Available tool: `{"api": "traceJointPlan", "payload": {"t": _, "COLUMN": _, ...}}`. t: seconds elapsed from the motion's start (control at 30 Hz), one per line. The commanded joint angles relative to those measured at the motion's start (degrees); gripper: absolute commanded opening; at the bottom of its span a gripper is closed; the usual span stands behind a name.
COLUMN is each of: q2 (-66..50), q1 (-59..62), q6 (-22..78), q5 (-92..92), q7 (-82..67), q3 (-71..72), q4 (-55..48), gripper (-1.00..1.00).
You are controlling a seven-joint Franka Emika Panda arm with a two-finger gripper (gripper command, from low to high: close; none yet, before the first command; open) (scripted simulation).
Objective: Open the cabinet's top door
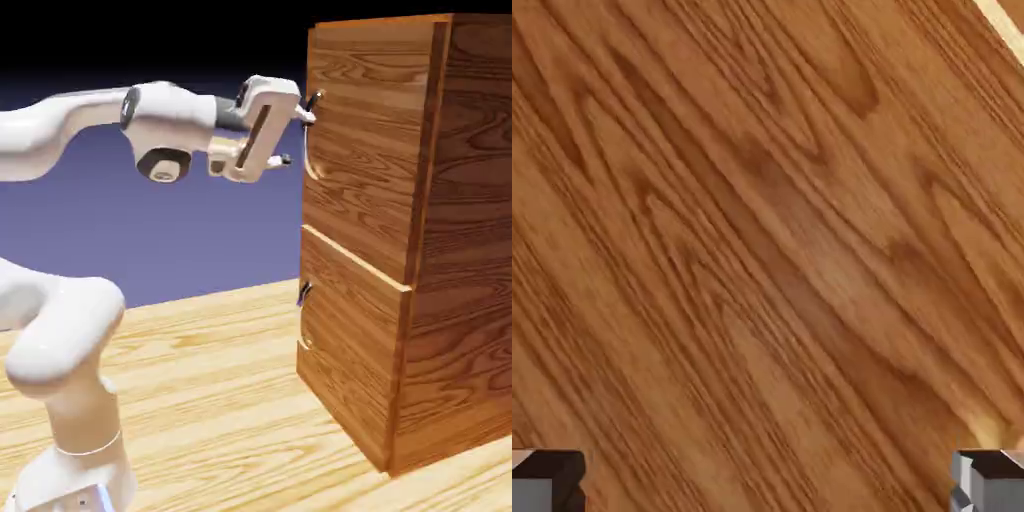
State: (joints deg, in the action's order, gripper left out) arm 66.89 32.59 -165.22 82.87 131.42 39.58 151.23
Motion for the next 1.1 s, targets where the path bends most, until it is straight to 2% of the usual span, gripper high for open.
{"api": "traceJointPlan", "payload": {"t": 0.0, "q2": 1.0, "q1": 0.9, "q6": 0.2, "q5": 2.3, "q7": 2.5, "q3": 1.1, "q4": -0.3, "gripper": 0.00}}
{"api": "traceJointPlan", "payload": {"t": 0.43, "q2": 13.3, "q1": 12.9, "q6": 3.4, "q5": 32.2, "q7": 34.6, "q3": 15.4, "q4": -3.8, "gripper": 0.00}}
{"api": "traceJointPlan", "payload": {"t": 0.7, "q2": 16.1, "q1": 26.1, "q6": 11.4, "q5": 38.8, "q7": 34.6, "q3": 18.6, "q4": -9.4, "gripper": 0.00}}
{"api": "traceJointPlan", "payload": {"t": 0.73, "q2": 16.1, "q1": 26.1, "q6": 11.4, "q5": 38.8, "q7": 34.6, "q3": 18.6, "q4": -9.4, "gripper": -1.00}}
{"api": "traceJointPlan", "payload": {"t": 0.77, "q2": 16.1, "q1": 26.1, "q6": 11.4, "q5": 38.8, "q7": 34.6, "q3": 18.6, "q4": -9.4, "gripper": -1.00}}
{"api": "traceJointPlan", "payload": {"t": 1.07, "q2": 29.6, "q1": 26.3, "q6": 33.8, "q5": 40.7, "q7": 34.7, "q3": 10.2, "q4": 2.3, "gripper": -1.00}}
